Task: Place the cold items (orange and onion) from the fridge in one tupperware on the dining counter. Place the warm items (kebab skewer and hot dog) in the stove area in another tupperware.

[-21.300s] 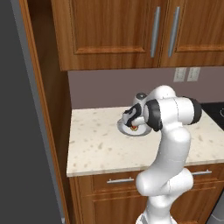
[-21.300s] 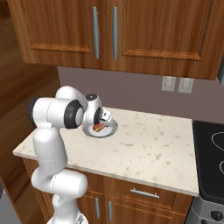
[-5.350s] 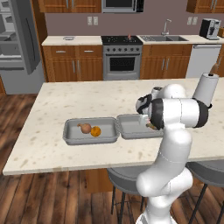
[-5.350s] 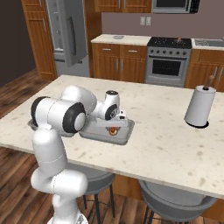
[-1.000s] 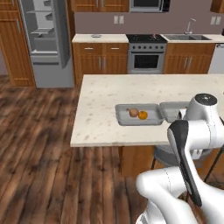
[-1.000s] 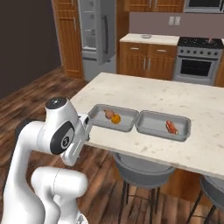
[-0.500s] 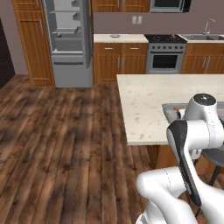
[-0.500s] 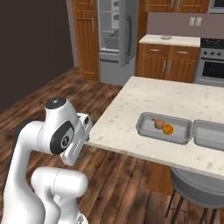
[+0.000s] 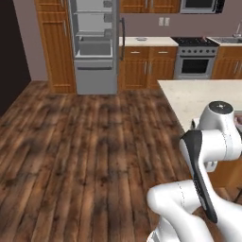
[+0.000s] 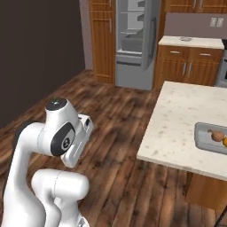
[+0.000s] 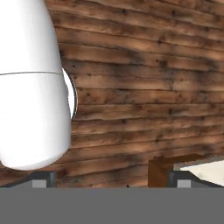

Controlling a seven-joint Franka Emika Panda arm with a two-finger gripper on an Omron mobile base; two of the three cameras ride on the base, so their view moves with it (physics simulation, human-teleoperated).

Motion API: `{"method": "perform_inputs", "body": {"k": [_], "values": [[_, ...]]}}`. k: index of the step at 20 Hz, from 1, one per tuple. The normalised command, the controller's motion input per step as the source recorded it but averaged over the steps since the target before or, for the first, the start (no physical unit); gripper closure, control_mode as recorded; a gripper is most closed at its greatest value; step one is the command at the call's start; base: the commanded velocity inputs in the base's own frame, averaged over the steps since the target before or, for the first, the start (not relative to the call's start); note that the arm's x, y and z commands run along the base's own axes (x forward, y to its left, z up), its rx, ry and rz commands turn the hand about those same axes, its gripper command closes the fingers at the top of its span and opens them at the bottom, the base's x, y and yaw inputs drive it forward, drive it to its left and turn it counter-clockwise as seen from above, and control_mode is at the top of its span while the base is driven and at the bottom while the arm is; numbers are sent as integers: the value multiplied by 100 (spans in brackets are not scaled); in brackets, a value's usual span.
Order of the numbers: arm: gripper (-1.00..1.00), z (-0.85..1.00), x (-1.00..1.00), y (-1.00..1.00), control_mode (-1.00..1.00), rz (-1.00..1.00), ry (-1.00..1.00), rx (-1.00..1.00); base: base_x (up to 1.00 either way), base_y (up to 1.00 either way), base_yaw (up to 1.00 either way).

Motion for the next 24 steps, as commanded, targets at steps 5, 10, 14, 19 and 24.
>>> {"method": "perform_inputs", "body": {"k": [5,10,14,19,24], "values": [[-100,0,0,0,100,0,0,0,7,67,-24],[-100,0,0,0,100,0,0,0,49,28,-17],[-100,0,0,0,100,0,0,0,87,4,-10],[-100,0,0,0,100,0,0,0,100,7,-5],[-100,0,0,0,100,0,0,0,100,17,0]]}}
